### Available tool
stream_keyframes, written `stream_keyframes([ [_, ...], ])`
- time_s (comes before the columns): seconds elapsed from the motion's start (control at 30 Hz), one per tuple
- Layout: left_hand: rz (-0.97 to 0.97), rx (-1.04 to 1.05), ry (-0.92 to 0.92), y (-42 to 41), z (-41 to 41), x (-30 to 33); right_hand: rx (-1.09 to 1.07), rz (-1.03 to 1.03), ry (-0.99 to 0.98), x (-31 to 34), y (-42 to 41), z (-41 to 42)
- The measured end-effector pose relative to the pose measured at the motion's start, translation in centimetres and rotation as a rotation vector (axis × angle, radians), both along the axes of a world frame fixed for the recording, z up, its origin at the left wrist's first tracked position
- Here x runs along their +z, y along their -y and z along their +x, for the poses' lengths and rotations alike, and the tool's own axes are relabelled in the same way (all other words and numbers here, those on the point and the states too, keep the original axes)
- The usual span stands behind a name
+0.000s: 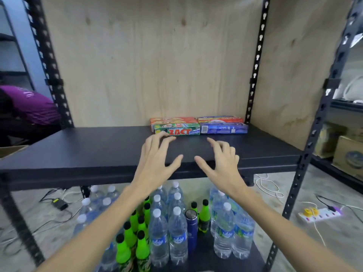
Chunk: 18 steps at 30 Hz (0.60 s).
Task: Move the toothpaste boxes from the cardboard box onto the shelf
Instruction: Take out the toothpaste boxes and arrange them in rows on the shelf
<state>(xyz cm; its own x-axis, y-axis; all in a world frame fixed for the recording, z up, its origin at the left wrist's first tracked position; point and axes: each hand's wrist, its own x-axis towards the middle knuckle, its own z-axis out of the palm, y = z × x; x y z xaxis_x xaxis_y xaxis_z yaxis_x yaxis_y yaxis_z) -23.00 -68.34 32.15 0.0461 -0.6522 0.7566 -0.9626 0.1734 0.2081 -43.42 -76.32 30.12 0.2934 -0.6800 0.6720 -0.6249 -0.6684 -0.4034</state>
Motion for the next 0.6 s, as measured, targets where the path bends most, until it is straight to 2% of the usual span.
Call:
stream_keyframes([
  [0.1,-0.076,0.044,-0.051,-3.2,-1.1,-4.1,-0.040,-0.059,0.077,-2.5,-3.5,0.8],
  [0.23,-0.085,0.076,-0.179,-7.2,-2.1,-11.3,-0.020,0.023,0.164,-9.2,-8.1,1.9],
  [0.4,0.177,0.171,-0.374,-12.9,-1.7,-23.7,-0.017,0.290,0.092,-22.3,-13.0,1.9],
  [0.6,0.582,0.461,-0.628,-19.6,1.3,-36.8,-0.034,0.654,-0.110,-35.1,-18.0,1.0],
])
